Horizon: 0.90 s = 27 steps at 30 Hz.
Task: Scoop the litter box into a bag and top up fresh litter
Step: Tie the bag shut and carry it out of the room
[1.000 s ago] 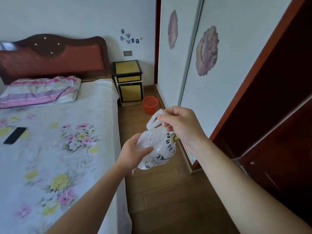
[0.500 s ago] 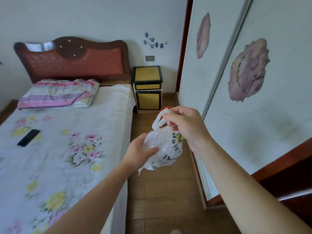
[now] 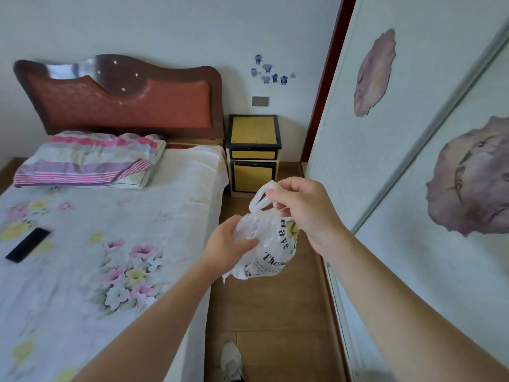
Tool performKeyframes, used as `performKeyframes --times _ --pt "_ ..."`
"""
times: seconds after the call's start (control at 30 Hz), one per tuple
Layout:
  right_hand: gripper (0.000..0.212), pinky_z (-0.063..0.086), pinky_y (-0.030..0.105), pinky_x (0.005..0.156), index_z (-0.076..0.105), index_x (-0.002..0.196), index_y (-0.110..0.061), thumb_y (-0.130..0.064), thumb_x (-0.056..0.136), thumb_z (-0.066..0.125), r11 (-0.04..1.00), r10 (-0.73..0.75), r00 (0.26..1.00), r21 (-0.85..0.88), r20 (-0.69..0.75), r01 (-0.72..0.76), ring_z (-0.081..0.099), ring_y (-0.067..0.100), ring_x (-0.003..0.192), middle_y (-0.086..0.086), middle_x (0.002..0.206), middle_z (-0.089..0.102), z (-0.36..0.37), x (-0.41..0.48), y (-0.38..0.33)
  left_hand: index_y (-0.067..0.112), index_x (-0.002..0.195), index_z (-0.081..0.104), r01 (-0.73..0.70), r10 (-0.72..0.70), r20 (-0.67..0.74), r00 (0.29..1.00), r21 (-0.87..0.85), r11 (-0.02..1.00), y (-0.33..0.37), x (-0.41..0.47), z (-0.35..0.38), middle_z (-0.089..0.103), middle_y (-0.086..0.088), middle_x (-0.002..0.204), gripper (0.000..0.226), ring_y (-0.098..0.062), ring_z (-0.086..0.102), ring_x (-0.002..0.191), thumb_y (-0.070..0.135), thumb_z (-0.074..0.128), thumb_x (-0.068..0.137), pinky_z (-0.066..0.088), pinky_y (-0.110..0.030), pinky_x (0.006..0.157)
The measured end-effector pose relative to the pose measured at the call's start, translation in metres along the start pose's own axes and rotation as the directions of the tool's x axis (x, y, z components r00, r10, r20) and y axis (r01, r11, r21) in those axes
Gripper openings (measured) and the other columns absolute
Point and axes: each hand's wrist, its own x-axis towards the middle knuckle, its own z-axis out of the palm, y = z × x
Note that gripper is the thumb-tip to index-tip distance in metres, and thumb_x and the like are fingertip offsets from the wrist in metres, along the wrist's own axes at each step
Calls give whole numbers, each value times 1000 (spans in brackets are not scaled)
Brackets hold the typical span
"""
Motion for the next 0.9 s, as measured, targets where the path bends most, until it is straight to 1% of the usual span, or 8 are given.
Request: performKeyframes --times 0.13,0.27,0.4,0.53,0.63,0.7,0.77,0.9 --pt "12 54 34 75 74 85 -12 -23 85 69 999 34 997 -2 -71 -34 60 14 71 3 71 64 7 67 -4 31 105 63 -31 30 48 998 26 999 2 77 -18 70 11 95 31 -2 67 85 24 79 80 55 -24 72" --pt "11 52 30 71 74 83 -12 -20 86 68 997 76 986 28 -151 -72 58 11 68 1 69 63 -1 123 -4 33 106 62 -50 43 116 992 54 997 12 141 -23 67 14 94 30 8 63 81 23 77 81 48 -12 62" --pt "11 54 35 75 74 80 -11 -19 86 68 995 96 973 21 -208 -94 59 13 68 4 68 64 -17 180 3 35 104 61 -48 34 157 987 83 995 15 205 -15 66 15 93 29 7 63 81 23 77 82 50 -15 62" --pt "10 57 42 81 74 80 -13 -19 85 68 993 106 963 -17 -248 -114 61 16 69 11 76 69 -36 248 20 34 102 61 -36 14 194 981 110 993 19 279 2 66 13 95 27 -3 65 85 23 76 82 52 -18 67" --pt "9 57 43 81 74 79 -16 -20 85 69 991 130 956 1 -261 -135 62 15 66 10 73 70 -52 309 36 33 97 61 -37 11 207 978 123 992 22 340 18 67 12 93 25 -4 65 85 21 77 81 53 -21 70" --pt "11 58 45 81 74 77 -15 -22 84 69 990 135 954 -4 -266 -141 64 24 65 9 72 71 -61 352 46 33 98 61 -33 4 213 977 133 991 21 384 29 68 12 94 26 -2 65 85 21 77 81 55 -24 74" --pt "13 58 46 79 74 78 -13 -22 85 68 989 131 959 -30 -253 -143 67 31 74 10 72 71 -68 395 52 33 100 61 -19 -9 210 978 135 991 20 426 37 68 12 94 27 -2 65 86 20 76 82 55 -24 75" --pt "13 58 47 77 72 77 -11 -20 85 68 984 161 960 -36 -228 -173 68 32 78 10 71 71 -78 468 63 32 103 62 -4 -33 205 978 181 984 12 505 50 66 12 94 27 -4 63 86 19 74 83 53 -26 77"
